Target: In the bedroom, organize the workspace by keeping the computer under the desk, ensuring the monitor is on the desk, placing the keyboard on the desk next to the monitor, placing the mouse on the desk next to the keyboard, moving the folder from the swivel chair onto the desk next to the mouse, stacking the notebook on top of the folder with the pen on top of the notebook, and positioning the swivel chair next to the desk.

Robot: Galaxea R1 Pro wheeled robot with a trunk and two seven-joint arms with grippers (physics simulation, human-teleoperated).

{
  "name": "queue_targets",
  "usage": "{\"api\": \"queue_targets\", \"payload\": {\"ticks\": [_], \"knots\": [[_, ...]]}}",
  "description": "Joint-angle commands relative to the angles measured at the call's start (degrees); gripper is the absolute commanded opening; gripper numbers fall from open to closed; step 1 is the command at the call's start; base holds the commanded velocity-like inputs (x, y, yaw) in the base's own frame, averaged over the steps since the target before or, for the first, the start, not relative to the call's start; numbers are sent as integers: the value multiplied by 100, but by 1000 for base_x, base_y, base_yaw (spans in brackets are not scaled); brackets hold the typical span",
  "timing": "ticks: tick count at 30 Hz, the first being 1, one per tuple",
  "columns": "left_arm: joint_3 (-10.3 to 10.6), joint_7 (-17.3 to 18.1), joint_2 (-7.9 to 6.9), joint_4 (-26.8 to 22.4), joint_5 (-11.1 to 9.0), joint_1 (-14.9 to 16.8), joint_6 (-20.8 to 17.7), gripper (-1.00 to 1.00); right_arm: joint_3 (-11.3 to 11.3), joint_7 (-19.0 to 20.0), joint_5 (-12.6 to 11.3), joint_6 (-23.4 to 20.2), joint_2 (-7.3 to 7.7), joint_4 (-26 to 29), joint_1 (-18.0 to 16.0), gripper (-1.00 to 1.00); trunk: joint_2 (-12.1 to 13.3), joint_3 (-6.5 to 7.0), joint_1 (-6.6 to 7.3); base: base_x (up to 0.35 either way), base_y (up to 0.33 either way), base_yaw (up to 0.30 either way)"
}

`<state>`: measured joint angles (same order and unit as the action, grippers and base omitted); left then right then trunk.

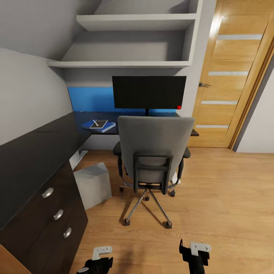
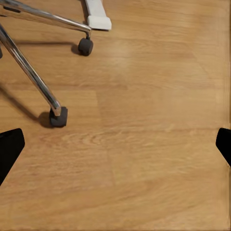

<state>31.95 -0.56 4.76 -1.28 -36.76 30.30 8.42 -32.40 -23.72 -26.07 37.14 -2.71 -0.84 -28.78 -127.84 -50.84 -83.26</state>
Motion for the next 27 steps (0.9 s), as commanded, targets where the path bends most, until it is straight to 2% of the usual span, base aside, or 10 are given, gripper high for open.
{"api": "queue_targets", "payload": {"ticks": [1,11,18,21,23,27], "knots": [[48,-6,0,6,-42,3,19,100,-46,-24,-31,13,1,-26,37,100,39,13,24,0,0,0],[40,-7,-10,5,-42,2,19,100,-60,-28,-28,4,-45,-55,401,100,440,193,243,-4,0,0],[39,-6,-16,5,-48,2,12,100,-56,-2,-22,-4,-119,-56,443,100,721,318,397,-259,0,0],[38,-6,-20,5,-50,2,16,100,-55,249,-20,-41,-114,-55,443,100,841,372,463,-334,0,0],[37,1,-27,5,-172,2,19,100,-49,887,-14,-240,-75,-46,443,100,922,408,507,-334,0,0],[33,1,-50,5,-221,2,19,100,-54,1005,-12,-277,-72,-54,462,100,1082,480,595,-162,0,0]]}}
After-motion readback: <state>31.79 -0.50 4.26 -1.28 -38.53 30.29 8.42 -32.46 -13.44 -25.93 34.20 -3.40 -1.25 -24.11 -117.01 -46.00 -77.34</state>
